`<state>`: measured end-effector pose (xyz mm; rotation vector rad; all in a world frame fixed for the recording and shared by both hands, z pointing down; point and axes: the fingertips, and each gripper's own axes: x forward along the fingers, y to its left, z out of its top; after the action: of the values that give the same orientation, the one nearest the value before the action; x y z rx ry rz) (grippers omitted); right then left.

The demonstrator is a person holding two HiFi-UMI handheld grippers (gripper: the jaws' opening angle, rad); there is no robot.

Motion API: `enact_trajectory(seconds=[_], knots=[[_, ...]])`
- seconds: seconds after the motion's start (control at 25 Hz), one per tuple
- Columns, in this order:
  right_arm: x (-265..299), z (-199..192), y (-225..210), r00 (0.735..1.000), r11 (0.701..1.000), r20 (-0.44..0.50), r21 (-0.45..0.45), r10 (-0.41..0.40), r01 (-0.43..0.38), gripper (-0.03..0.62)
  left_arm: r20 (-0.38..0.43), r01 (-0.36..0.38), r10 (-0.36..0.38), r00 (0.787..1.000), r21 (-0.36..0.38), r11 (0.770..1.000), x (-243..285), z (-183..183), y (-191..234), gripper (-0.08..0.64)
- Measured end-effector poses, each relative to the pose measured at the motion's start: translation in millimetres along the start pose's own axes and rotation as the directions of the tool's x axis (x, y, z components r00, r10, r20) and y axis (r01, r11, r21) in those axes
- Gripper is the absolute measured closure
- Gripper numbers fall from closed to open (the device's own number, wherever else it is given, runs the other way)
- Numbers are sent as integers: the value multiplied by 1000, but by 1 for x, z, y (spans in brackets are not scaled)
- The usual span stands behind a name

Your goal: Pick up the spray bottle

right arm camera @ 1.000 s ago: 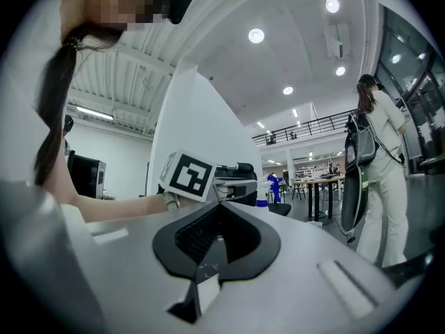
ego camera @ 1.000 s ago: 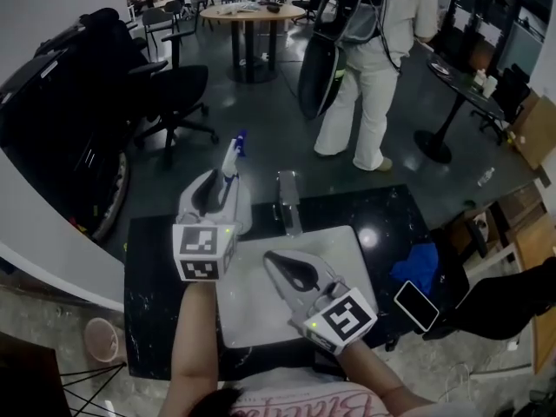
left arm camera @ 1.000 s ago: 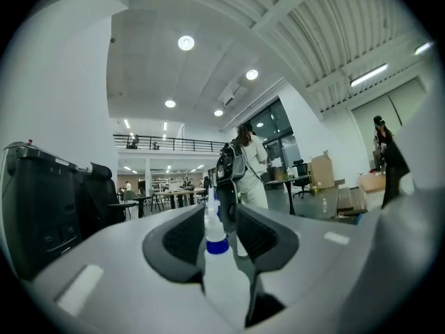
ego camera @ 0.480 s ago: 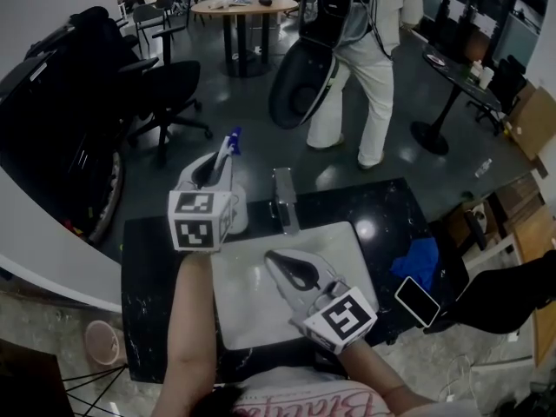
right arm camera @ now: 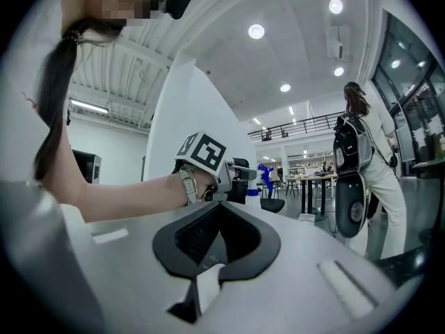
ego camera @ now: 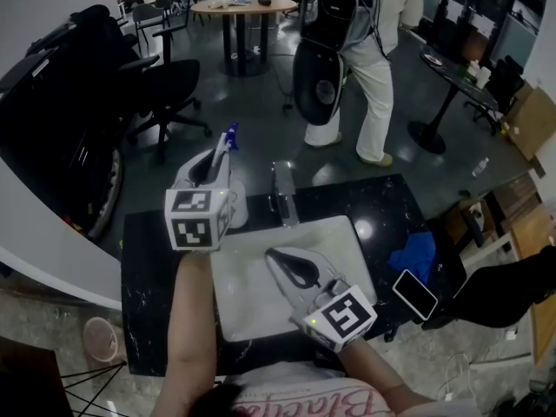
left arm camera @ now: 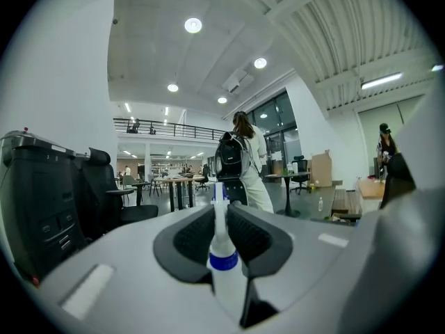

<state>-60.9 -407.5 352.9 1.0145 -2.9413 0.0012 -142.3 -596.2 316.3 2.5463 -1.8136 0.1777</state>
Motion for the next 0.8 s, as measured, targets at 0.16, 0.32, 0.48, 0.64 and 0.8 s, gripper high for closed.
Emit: enact_trajectory(seconds=[0.16, 0.32, 0.48, 0.64, 0.8], knots=[[-7, 2, 8, 1000, 1000, 7, -2, -4, 4, 591, 44, 10, -10, 999, 3, 1000, -18, 12, -5, 502], [-11, 5, 15, 1000, 1000, 17, -7, -7, 7, 589, 85, 37, -37, 996, 0, 999, -39, 23, -13, 502], [-15, 11, 24, 999, 1000, 34, -12, -5, 6, 590, 139, 49, -50, 989, 9, 999, -70, 35, -21, 502], [-19, 15, 34, 999, 1000, 48, -22, -5, 6, 591, 196, 61, -64, 979, 19, 998, -106, 48, -28, 502], [-24, 14, 44, 999, 1000, 47, -17, -10, 11, 589, 217, 95, -104, 971, 50, 994, -138, 53, -40, 502]])
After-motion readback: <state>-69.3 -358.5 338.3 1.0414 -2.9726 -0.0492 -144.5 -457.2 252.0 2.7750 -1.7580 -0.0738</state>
